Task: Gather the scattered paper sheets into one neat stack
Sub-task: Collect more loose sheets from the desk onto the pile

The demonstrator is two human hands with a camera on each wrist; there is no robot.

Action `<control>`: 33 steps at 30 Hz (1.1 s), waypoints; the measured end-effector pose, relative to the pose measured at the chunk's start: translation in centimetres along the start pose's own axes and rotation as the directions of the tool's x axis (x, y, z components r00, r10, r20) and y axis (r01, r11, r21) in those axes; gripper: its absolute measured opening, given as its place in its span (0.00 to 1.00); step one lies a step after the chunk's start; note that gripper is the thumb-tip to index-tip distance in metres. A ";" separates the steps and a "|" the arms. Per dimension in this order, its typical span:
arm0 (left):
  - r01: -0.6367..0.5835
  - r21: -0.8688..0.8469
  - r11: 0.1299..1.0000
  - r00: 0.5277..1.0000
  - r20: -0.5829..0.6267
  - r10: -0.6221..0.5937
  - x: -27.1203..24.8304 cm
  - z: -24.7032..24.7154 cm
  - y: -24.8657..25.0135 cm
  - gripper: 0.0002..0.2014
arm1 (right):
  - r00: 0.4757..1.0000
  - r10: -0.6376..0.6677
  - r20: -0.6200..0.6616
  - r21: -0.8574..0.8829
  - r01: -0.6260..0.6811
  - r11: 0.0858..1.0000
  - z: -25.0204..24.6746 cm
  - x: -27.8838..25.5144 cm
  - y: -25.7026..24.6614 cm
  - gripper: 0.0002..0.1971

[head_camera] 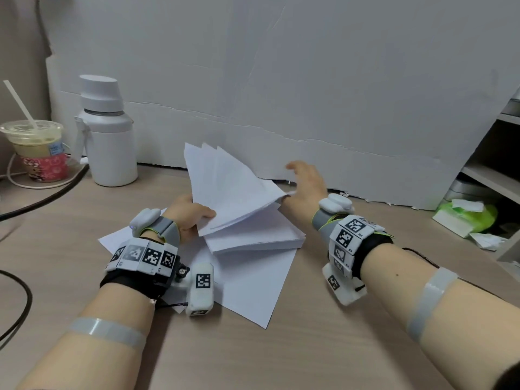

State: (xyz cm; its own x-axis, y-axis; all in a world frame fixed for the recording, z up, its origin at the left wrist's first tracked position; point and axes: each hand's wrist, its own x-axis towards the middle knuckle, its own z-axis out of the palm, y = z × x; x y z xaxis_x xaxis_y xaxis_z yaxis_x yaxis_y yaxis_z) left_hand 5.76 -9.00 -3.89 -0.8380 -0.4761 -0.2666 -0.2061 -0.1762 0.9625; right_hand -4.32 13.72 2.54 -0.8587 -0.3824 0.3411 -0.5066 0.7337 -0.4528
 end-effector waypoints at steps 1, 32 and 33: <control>-0.003 -0.017 1.000 1.000 -0.008 0.003 -0.2 -0.2 0.3 0.17 | 0.994 0.103 -0.047 0.065 -0.100 0.993 -0.3 0.2 0.1 0.33; -0.274 -0.524 0.807 0.961 -0.181 0.209 -0.3 -0.4 0.3 0.19 | 0.748 0.311 0.587 -0.540 0.075 0.838 2.3 0.0 0.6 0.48; -0.275 -0.518 0.810 0.961 -0.184 0.209 -0.3 -0.2 0.2 0.18 | 0.745 0.337 0.576 -0.565 0.065 0.822 1.7 -0.1 0.8 0.46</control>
State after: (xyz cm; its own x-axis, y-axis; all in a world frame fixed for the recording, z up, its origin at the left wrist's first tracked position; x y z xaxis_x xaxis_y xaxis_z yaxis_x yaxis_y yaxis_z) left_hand 6.04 -9.07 -3.59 -0.7551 -0.6525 -0.0645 0.3249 -0.4578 0.8275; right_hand -4.77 13.42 0.73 -0.8549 -0.3612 -0.3724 -0.4290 0.8958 0.1159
